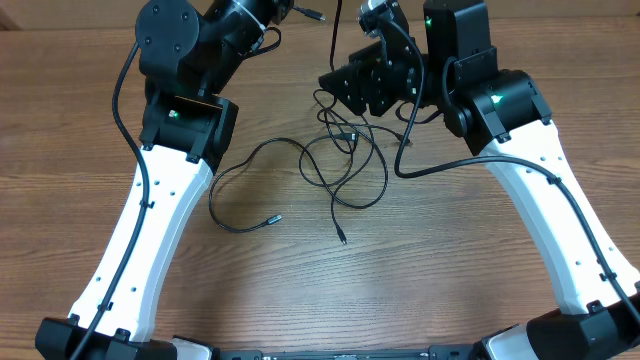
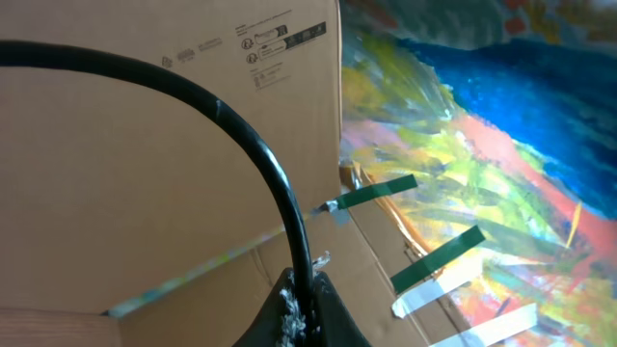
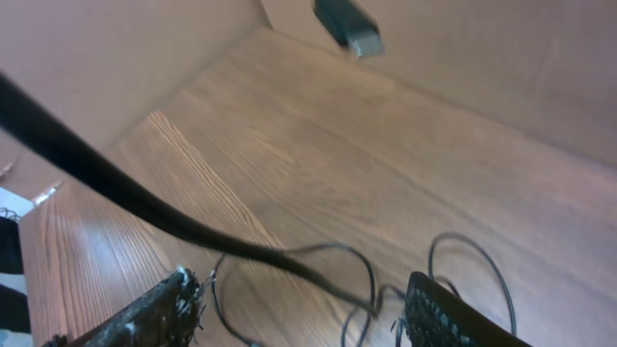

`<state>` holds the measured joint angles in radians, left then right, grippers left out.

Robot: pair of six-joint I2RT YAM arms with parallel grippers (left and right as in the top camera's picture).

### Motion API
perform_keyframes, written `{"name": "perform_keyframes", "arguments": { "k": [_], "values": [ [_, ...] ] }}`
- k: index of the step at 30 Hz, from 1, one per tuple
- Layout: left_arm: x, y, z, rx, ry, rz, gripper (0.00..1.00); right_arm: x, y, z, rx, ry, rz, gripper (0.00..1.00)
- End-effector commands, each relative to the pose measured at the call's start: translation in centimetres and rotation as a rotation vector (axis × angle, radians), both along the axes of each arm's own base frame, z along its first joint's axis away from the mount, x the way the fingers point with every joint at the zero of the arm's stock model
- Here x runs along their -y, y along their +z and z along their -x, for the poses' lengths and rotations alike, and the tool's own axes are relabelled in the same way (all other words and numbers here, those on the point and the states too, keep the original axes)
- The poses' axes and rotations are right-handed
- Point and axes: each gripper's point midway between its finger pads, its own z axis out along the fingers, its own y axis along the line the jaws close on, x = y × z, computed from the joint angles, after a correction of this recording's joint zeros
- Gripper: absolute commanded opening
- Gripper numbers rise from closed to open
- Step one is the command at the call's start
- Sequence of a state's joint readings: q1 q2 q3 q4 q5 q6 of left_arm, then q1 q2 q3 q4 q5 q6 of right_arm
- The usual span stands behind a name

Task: Untangle cables

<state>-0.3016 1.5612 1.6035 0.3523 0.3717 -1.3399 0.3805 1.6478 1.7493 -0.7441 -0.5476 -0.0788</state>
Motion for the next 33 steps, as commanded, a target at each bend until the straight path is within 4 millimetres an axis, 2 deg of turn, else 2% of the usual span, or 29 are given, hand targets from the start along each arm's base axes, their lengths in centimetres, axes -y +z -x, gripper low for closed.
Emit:
{"name": "perform_keyframes", "arguments": {
  "k": [1,4,6,7,8,12,14,18,20,22,24,26,28,31,33],
  "values": [
    [0.3,1.6,1.3,-0.011,-0.058,0.065,0.04,-0.9,1.6,0.0,0.056,0.039,-0.044,0.68],
    [0.4,1.6,1.5,-0.034,-0.082,0.091,0.04,-1.0,2.3,-0.4,0.093,0.039,-0.058,0.67],
    [0.4,1.7,1.5,-0.031,-0.083,0.094,0.04,-1.2,2.7,-0.5,0.112,0.044,-0.068,0.60],
    [0.4,1.7,1.5,-0.031,-0.083,0.094,0.04,-1.2,2.8,-0.4,0.114,0.048,-0.071,0.52],
    [0.4,1.7,1.5,-0.032,-0.083,0.093,0.04,-1.3,2.8,-0.4,0.112,0.053,-0.073,0.36],
    [0.5,1.1,1.2,-0.037,-0.067,0.059,0.04,-1.2,2.3,-0.2,0.087,0.049,-0.062,0.07],
    [0.6,0.2,0.9,-0.052,-0.052,0.019,0.04,-0.7,1.6,-0.3,0.065,0.021,-0.036,0.04],
    [0.8,-3.2,-0.2,-0.095,-0.001,-0.143,0.04,1.6,-1.2,-1.1,-0.001,-0.111,0.088,0.04],
    [0.8,-6.1,-0.7,-0.150,0.026,-0.257,0.08,3.8,-2.8,-1.8,-0.023,-0.222,0.190,0.04],
    [0.5,-9.1,-1.0,-0.223,0.051,-0.362,0.18,5.9,-3.7,-2.5,-0.023,-0.325,0.280,0.04],
    [-0.2,-12.7,-1.2,-0.304,0.087,-0.490,0.36,8.0,-3.9,-3.2,-0.003,-0.426,0.356,0.04],
    [-0.9,-15.0,-1.1,-0.365,0.111,-0.572,0.50,8.6,-3.0,-3.5,0.025,-0.463,0.363,0.04],
    [-1.7,-17.0,-0.9,-0.413,0.132,-0.655,0.55,8.6,-1.4,-3.7,0.063,-0.474,0.339,0.04],
    [-2.8,-19.5,-0.2,-0.475,0.150,-0.767,0.56,8.4,3.4,-4.1,0.164,-0.494,0.265,0.04],
    [-3.6,-21.0,0.2,-0.517,0.164,-0.832,0.56,8.4,7.3,-4.2,0.244,-0.509,0.206,0.04]
  ]
}}
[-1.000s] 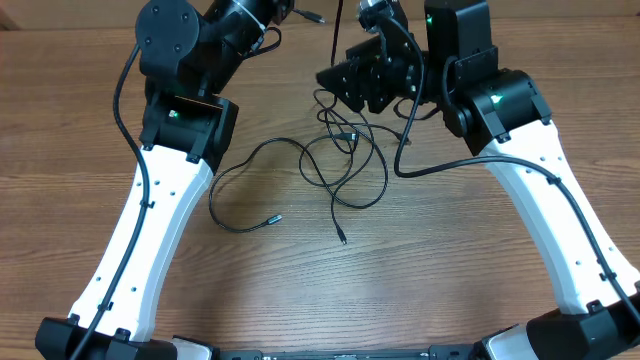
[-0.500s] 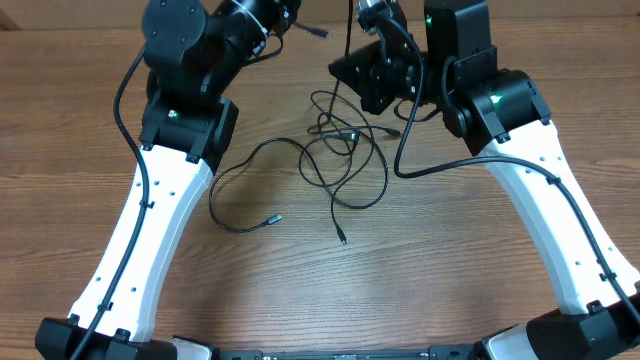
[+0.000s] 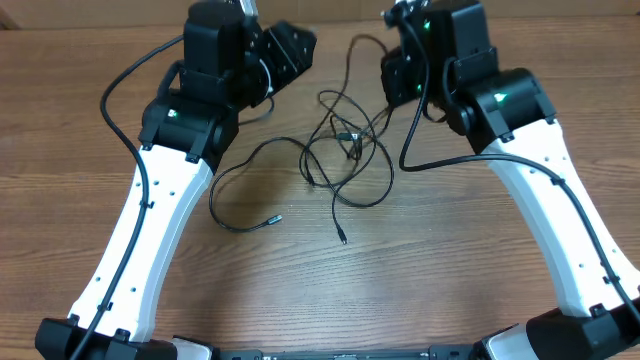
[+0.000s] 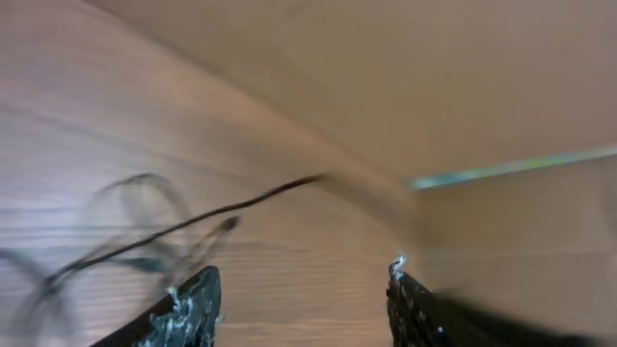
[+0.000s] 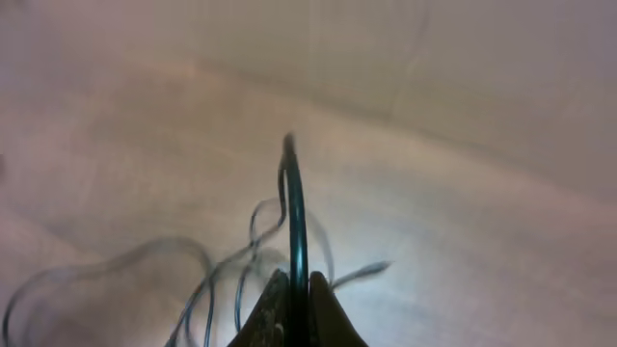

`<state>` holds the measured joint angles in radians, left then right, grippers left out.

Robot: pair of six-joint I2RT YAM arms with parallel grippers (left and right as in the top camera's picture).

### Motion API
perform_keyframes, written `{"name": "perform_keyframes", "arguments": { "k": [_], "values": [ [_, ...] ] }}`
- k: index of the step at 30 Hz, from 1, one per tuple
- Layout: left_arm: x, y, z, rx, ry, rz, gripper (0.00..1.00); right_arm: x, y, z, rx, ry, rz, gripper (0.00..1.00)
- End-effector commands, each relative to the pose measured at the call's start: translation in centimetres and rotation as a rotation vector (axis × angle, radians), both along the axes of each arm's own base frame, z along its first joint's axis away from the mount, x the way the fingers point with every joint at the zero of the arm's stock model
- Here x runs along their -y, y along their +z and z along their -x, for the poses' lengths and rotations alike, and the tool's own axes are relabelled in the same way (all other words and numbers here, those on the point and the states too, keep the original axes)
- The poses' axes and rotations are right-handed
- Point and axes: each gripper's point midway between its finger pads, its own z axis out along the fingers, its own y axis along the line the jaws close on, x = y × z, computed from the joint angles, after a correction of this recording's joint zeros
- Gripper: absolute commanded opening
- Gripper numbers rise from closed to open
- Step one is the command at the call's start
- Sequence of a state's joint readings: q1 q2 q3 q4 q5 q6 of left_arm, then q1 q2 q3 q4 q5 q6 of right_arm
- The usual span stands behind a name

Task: Untangle cables

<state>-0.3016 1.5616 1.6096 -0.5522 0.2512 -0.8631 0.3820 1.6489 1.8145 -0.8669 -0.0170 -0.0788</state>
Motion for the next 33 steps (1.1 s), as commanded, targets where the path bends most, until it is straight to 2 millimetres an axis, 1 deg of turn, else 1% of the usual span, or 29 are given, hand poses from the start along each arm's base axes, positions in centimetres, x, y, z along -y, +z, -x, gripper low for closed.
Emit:
{"name": "perform_keyframes", "arguments": {
  "k": [1,2,4,6,7,8,10,12,13,15,16,18,20,22,25,26,30,32,33],
  "values": [
    [-1.9,-1.2,0.6,0.024,0.005,-0.209,0.56,0.9,10.6,-0.1,0.255,-0.057,-0.086,0.04],
    [-2.4,-1.9,0.8,0.002,0.009,-0.242,0.57,1.2,12.5,0.0,0.294,-0.079,-0.119,0.04],
    [-3.3,-3.1,1.4,-0.045,0.028,-0.294,0.58,1.9,16.9,0.4,0.394,-0.118,-0.182,0.04],
    [-4.1,-4.2,2.0,-0.089,0.045,-0.339,0.60,2.7,21.3,1.3,0.499,-0.148,-0.243,0.04],
    [-4.4,-4.6,2.2,-0.107,0.052,-0.353,0.61,3.1,22.9,1.7,0.537,-0.163,-0.276,0.04],
    [-4.7,-4.9,2.5,-0.126,0.057,-0.366,0.61,3.6,25.0,2.3,0.584,-0.180,-0.327,0.04],
    [-4.9,-5.4,2.9,-0.148,0.057,-0.376,0.62,4.3,27.6,3.1,0.633,-0.200,-0.410,0.04],
    [-5.0,-5.6,3.1,-0.160,0.055,-0.381,0.62,5.0,28.9,3.6,0.661,-0.215,-0.449,0.04],
    [-5.0,-5.7,3.2,-0.166,0.053,-0.383,0.62,5.4,29.0,3.5,0.666,-0.228,-0.447,0.03],
    [-5.1,-6.0,3.5,-0.178,0.042,-0.398,0.63,6.9,28.2,3.0,0.648,-0.283,-0.417,0.04],
    [-5.2,-6.2,3.7,-0.180,0.028,-0.417,0.64,7.9,27.3,2.6,0.625,-0.323,-0.385,0.04],
    [-5.6,-6.5,4.0,-0.187,0.016,-0.465,0.64,10.7,24.8,1.7,0.558,-0.434,-0.309,0.04],
    [-6.7,-7.2,4.5,-0.213,0.033,-0.525,0.65,14.0,22.1,1.1,0.486,-0.549,-0.226,0.04],
    [-7.9,-7.7,5.0,-0.247,0.064,-0.576,0.66,17.9,19.1,0.6,0.401,-0.666,-0.140,0.04],
    [-9.4,-8.3,5.8,-0.293,0.102,-0.645,0.70,22.9,15.7,0.1,0.294,-0.785,-0.067,0.04],
    [-9.7,-8.5,6.1,-0.305,0.106,-0.659,0.70,25.0,14.6,0.1,0.260,-0.833,-0.046,0.04],
    [-9.9,-8.8,6.6,-0.330,0.101,-0.672,0.70,31.9,11.6,0.2,0.184,-0.990,0.001,0.04],
    [-9.9,-8.9,6.7,-0.335,0.099,-0.673,0.70,35.0,10.5,0.4,0.160,-1.057,0.013,0.04],
    [-9.9,-8.9,6.8,-0.337,0.098,-0.674,0.69,36.1,10.1,0.6,0.153,-1.084,0.014,0.04]
  ]
}}
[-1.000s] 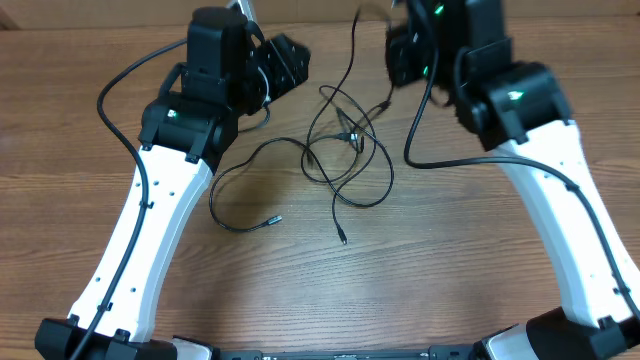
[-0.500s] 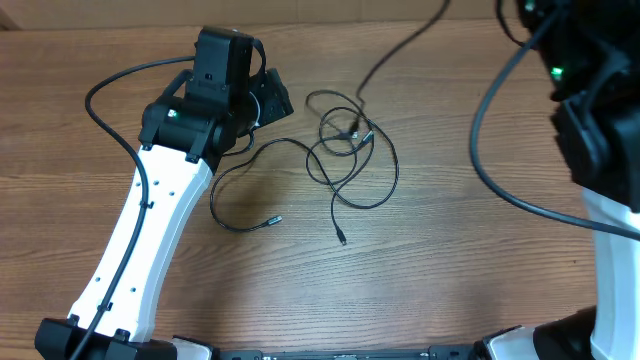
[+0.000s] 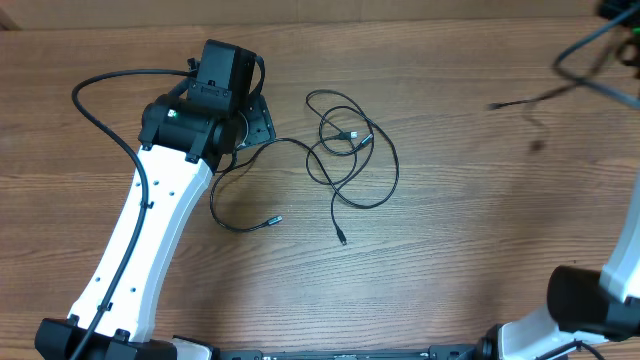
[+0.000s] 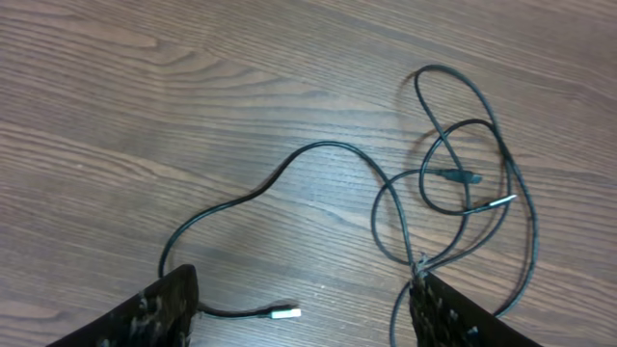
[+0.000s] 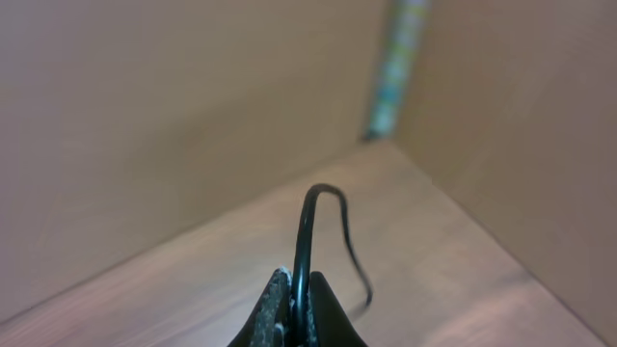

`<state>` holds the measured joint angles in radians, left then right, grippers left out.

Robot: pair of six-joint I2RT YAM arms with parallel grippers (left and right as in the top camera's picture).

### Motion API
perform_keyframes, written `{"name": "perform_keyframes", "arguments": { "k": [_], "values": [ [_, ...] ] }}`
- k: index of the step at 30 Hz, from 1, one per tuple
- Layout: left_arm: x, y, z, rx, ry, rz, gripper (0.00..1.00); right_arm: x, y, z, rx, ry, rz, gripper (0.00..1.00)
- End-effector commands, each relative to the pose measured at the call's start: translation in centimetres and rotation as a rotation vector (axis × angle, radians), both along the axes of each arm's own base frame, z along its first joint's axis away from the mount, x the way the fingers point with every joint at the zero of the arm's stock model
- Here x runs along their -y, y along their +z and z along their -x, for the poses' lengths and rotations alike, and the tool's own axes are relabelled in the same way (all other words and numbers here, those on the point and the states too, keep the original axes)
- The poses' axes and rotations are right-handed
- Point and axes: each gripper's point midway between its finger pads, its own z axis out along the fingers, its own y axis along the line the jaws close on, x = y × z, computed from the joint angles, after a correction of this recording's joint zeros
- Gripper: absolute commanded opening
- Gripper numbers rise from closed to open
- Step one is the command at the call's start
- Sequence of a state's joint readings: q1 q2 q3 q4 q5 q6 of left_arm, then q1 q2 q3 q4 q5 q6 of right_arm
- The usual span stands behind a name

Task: Untangle cables

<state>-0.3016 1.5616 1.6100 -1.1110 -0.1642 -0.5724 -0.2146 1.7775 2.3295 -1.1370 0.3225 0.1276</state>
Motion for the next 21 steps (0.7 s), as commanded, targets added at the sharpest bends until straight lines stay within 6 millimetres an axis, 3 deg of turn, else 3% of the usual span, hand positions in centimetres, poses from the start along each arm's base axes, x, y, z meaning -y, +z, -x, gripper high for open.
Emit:
{"name": "perform_keyframes", "arguments": {
  "k": [1,8,10,11,12,14,18,21],
  "values": [
    [-0.4,0.7,0.1,0.019,-0.003,-0.036,0.69,4.8,-0.6,1.1,0.002,-0.133,-0.010,0.04],
    [-0.4,0.6,0.3,0.009,-0.005,-0.036,0.69,13.6,-3.8,3.7,0.024,-0.386,-0.131,0.04],
    [-0.4,0.5,0.4,0.006,-0.007,-0.032,0.69,14.2,-5.0,3.7,0.023,-0.374,-0.197,0.21],
    [-0.3,0.5,0.4,0.007,-0.008,-0.031,0.68,14.0,-5.5,3.4,0.021,-0.344,-0.231,0.42],
    [-0.3,0.5,0.4,0.007,-0.008,-0.030,0.69,13.7,-5.9,2.9,0.023,-0.306,-0.268,0.55],
    [-0.3,0.6,0.3,0.009,-0.008,-0.030,0.69,12.4,-6.3,1.8,0.035,-0.212,-0.341,0.70],
    [-0.3,0.5,0.4,0.007,-0.008,-0.031,0.69,9.0,-6.4,0.1,0.043,-0.035,-0.444,0.76],
    [-0.4,0.5,0.4,0.005,-0.010,-0.033,0.70,4.0,-6.5,-1.2,0.028,0.168,-0.551,0.76]
  ]
}}
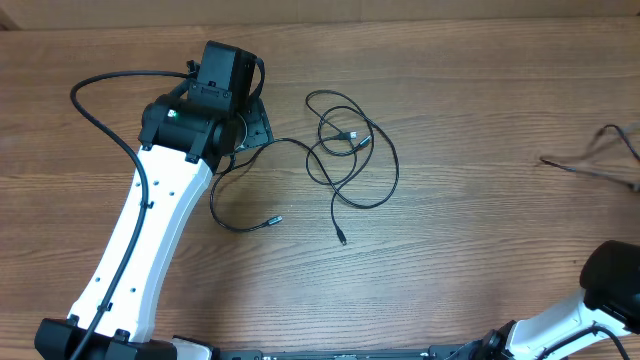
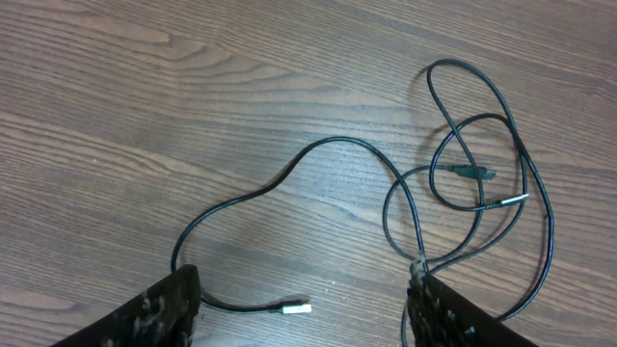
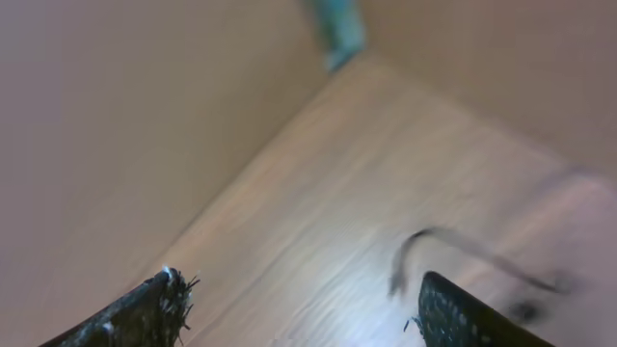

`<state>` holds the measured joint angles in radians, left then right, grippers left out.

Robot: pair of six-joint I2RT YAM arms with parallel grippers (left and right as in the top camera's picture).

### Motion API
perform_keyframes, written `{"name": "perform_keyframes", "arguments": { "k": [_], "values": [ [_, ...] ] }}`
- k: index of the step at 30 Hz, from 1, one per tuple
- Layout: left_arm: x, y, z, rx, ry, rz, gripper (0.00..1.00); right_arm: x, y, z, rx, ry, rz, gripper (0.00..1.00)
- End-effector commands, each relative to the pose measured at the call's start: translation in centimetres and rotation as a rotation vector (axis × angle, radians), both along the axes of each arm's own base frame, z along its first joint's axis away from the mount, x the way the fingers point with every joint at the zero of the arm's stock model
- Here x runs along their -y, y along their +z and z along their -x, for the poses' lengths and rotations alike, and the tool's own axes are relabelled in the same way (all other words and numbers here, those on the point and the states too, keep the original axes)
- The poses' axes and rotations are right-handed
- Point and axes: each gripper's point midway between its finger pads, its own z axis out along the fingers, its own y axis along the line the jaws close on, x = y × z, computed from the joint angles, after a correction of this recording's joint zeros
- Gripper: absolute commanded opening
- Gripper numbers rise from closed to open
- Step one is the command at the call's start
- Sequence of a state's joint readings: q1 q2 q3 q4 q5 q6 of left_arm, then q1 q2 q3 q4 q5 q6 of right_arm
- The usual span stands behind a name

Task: Untangle cables

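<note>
Thin black cables [image 1: 345, 150] lie in loose crossing loops at the table's middle. One long cable [image 2: 289, 173] runs left from the knot and ends in a silver plug [image 2: 296, 309]. My left gripper [image 2: 307, 323] hangs open above that plug, just left of the loops, also in the overhead view [image 1: 255, 125]. A separate black cable [image 1: 595, 155], blurred, is at the table's far right edge. My right gripper [image 3: 299, 313] is open, with that blurred cable [image 3: 453, 246] below its right finger. The overhead view does not show the right gripper.
The wooden table [image 1: 460, 250] is backed by brown cardboard walls [image 3: 116, 145]. My left arm [image 1: 150, 230] crosses the left side. The right arm's base [image 1: 612, 285] sits at the bottom right corner.
My right gripper was shut on a black cable at the far right; now it is open and the cable shows blurred below it. The left gripper stays open over the loops, barely shifted.
First my left gripper was shut on a raised cable and the right stood open by the tangle. Then the left was open and the right shut on a cable there. That cable was later at the far right, apart from the loops, and is now let go.
</note>
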<state>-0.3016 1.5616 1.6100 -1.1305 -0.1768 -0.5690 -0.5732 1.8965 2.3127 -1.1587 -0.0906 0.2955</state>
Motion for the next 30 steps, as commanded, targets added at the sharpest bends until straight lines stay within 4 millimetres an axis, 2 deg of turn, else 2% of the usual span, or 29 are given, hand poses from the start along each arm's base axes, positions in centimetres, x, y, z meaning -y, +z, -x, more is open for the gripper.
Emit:
{"name": "perform_keyframes", "arguments": {
  "k": [1,2,3,6,8,14,23,30],
  "values": [
    [0.0,0.7,0.1,0.020,-0.014,-0.017,0.70,-7.9,0.4,-2.5,0.074,0.330,-0.169,0.77],
    [-0.1,0.7,0.1,0.018,-0.012,-0.019,0.70,-10.3,0.0,-2.6,0.054,0.416,-0.181,0.79],
    [-0.2,0.7,0.1,0.017,-0.010,-0.024,0.71,-11.7,-0.5,-2.5,0.026,0.457,-0.185,0.80],
    [-0.8,0.7,0.2,0.016,0.005,-0.051,0.76,-15.3,-2.3,-2.2,-0.069,0.571,-0.172,0.89],
    [-1.0,0.6,0.3,0.014,0.010,-0.062,0.78,-17.3,-4.0,-1.9,-0.154,0.610,-0.168,0.90],
    [-1.1,0.6,0.4,0.007,0.011,-0.067,0.79,-21.7,-8.5,-1.5,-0.353,0.672,-0.192,0.91],
    [-1.1,0.6,0.5,0.006,0.011,-0.067,0.80,-27.4,-14.2,-2.0,-0.536,0.791,-0.258,0.92],
    [-1.1,0.6,0.4,0.007,0.011,-0.068,0.81,-30.9,-17.3,-1.3,-0.654,0.858,-0.276,0.92]
  ]
}}
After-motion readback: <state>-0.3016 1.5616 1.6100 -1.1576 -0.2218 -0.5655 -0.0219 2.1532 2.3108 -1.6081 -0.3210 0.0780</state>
